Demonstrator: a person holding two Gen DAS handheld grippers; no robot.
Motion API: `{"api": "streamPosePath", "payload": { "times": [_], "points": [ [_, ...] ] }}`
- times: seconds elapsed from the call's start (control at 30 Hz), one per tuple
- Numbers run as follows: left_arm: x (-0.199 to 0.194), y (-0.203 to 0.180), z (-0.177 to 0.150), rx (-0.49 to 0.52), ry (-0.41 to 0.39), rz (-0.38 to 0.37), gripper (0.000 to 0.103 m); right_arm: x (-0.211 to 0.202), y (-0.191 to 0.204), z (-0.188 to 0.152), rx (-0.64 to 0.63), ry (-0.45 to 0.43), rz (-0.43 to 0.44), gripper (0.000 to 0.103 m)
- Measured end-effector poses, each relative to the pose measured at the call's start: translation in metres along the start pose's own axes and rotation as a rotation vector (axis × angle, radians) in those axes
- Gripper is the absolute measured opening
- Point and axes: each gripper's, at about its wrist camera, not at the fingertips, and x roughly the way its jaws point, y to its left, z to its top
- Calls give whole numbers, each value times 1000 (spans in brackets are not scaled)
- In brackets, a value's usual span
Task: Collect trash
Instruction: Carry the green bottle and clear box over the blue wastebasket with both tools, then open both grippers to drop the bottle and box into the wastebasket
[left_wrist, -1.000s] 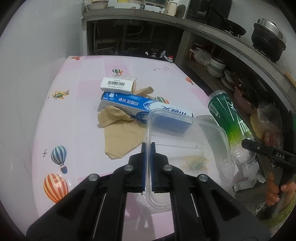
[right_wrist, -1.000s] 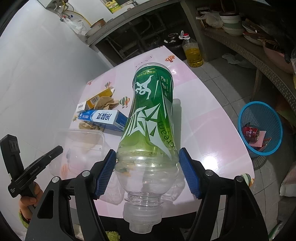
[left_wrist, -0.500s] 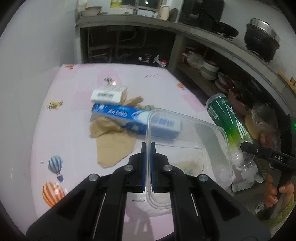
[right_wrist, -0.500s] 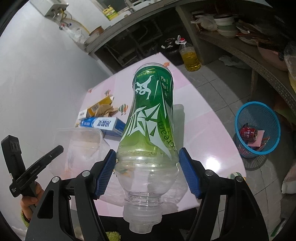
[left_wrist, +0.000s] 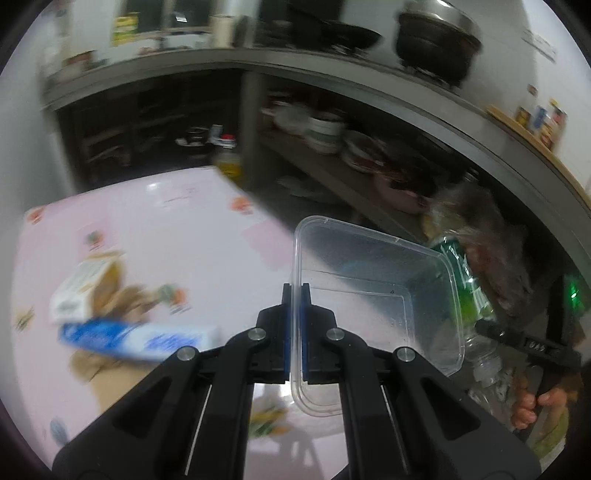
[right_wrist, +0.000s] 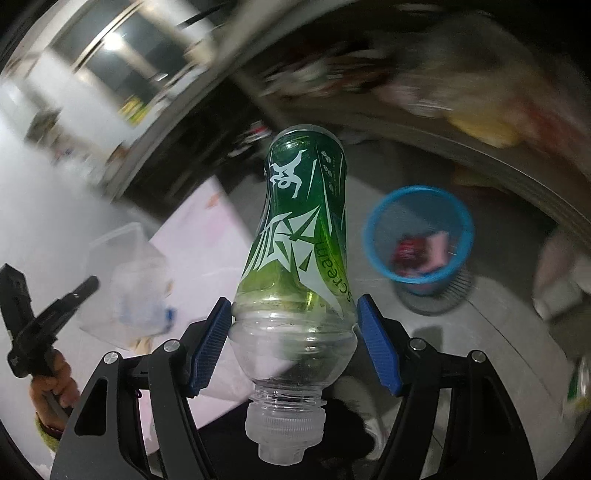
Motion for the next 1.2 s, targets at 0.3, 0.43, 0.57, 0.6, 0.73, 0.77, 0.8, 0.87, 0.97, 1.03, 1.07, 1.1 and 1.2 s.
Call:
{"api": "streamPosePath", "payload": {
  "times": [0.3, 0.43, 0.57, 0.6, 0.73, 0.77, 0.8, 0.87, 0.97, 1.03, 1.07, 1.1, 1.2],
  "points": [
    [146, -95, 46, 208, 243, -53, 3, 26, -110, 4, 288, 52, -75, 68],
    [227, -122, 48, 249, 379, -26, 3, 63, -137, 9, 358, 98, -80, 68],
    [293, -141, 48, 302, 465, 37, 3, 97, -154, 18, 404, 132, -89, 68],
    [307, -145, 49, 314, 481, 51, 3, 106, -160, 22, 416, 138, -95, 68],
    [363, -160, 50, 380, 536, 139, 4, 136, -175, 40, 453, 132, -108, 68],
    [377, -162, 51, 392, 552, 163, 4, 141, -178, 44, 457, 134, -112, 68],
    [389, -164, 52, 399, 568, 175, 5, 149, -180, 48, 459, 139, -114, 68],
    [410, -166, 51, 415, 587, 202, 6, 166, -184, 58, 461, 150, -115, 68],
    [439, -176, 48, 451, 606, 239, 10, 192, -186, 70, 458, 167, -138, 68],
    [452, -183, 48, 434, 604, 207, 20, 208, -189, 76, 451, 168, -139, 69],
    [456, -187, 49, 427, 597, 195, 39, 220, -191, 80, 448, 172, -143, 69],
    [457, -192, 50, 430, 579, 192, 53, 230, -194, 82, 444, 178, -147, 69],
    [446, -202, 54, 440, 520, 149, 53, 246, -200, 85, 424, 178, -196, 70]
  ]
}}
